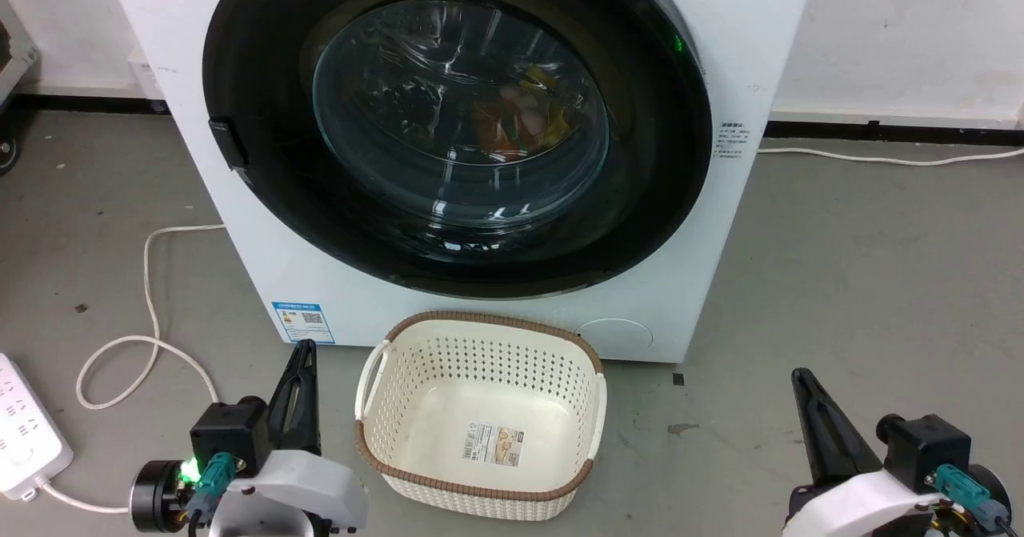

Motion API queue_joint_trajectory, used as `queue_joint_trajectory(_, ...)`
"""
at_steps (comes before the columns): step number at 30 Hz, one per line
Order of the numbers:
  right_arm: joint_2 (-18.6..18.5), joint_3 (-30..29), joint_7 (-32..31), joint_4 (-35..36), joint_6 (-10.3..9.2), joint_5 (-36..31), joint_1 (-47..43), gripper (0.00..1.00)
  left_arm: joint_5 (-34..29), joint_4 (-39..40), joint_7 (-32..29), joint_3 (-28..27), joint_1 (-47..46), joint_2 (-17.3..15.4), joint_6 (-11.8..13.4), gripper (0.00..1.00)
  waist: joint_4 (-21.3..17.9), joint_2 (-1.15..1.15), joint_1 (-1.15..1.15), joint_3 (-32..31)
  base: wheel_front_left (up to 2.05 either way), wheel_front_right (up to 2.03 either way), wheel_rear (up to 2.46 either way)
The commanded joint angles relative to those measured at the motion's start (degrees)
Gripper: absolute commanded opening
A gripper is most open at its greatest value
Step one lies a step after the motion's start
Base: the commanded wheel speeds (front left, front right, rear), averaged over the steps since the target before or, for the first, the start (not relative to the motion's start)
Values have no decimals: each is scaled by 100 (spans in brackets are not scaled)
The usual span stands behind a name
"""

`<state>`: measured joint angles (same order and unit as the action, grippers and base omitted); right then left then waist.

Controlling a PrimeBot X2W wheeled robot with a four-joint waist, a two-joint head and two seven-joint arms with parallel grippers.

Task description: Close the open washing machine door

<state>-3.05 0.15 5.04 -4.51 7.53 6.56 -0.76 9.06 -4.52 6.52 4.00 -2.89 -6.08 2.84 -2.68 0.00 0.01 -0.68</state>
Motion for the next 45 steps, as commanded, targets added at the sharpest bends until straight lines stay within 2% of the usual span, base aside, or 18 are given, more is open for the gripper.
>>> queue_joint_trajectory(1, 8, -6, -40, 59, -2, -64, 36, 0, -88, 44, -30, -40, 94, 31, -23, 0, 8, 0, 0, 2, 0, 0, 0)
queue_joint_trajectory(45, 14, -12, -338, 311, -3, -444, 62, 0, -613, 306, -430, -271, 219, 217, -190, 0, 175, 0, 0, 44, 0, 0, 0)
